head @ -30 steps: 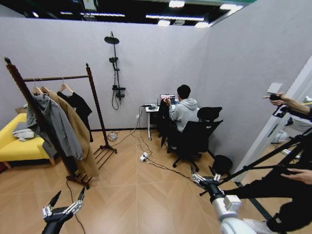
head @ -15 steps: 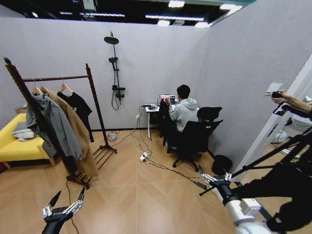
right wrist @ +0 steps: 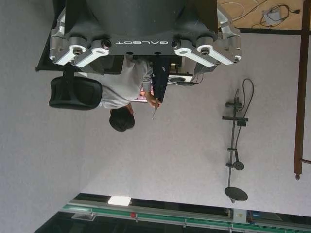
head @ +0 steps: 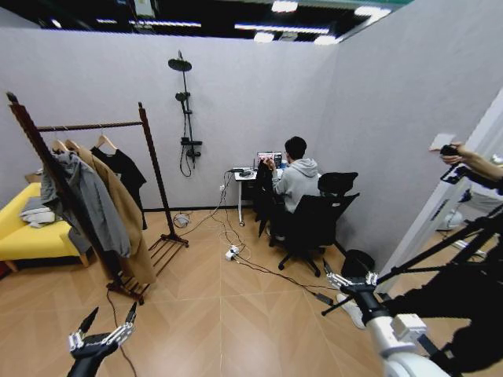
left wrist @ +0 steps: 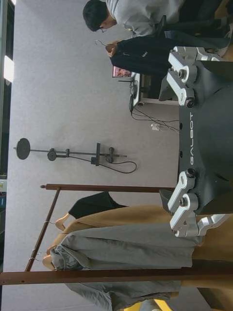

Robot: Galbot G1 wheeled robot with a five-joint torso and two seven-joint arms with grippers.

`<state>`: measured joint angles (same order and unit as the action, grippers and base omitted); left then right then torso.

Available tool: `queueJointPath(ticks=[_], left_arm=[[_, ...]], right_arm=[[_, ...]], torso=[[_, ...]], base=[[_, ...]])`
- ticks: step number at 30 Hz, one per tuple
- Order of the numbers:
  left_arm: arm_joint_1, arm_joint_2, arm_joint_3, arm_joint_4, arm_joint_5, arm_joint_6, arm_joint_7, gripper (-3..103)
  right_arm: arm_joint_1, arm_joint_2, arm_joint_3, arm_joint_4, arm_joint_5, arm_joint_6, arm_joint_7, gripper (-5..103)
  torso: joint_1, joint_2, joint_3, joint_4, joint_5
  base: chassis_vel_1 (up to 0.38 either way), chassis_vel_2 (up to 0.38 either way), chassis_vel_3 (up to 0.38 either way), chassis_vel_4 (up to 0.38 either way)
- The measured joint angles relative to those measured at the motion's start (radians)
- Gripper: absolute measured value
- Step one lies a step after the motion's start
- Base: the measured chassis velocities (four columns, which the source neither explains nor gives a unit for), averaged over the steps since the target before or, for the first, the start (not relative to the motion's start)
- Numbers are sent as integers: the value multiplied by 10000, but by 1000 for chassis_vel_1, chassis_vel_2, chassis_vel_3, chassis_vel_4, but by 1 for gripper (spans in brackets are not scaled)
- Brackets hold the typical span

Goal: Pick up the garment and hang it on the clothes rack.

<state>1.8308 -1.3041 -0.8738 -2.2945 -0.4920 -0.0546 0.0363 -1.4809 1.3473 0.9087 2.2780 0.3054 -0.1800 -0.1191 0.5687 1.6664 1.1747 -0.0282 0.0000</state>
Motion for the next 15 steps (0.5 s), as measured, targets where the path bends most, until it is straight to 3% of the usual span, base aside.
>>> queueJointPath(ticks=[6, 15], left_arm=[[0, 0, 0, -1, 0, 0, 0, 100], [0, 0, 0, 0, 0, 0, 0, 100]], right_arm=[[22, 98, 511, -15, -140, 127, -68, 100], [-33, 288, 455, -273, -370, 352, -128, 100]], torso=[[0, 0, 0, -1, 0], [0, 0, 0, -1, 1]], base=[[0, 0, 0, 0], [0, 0, 0, 0]])
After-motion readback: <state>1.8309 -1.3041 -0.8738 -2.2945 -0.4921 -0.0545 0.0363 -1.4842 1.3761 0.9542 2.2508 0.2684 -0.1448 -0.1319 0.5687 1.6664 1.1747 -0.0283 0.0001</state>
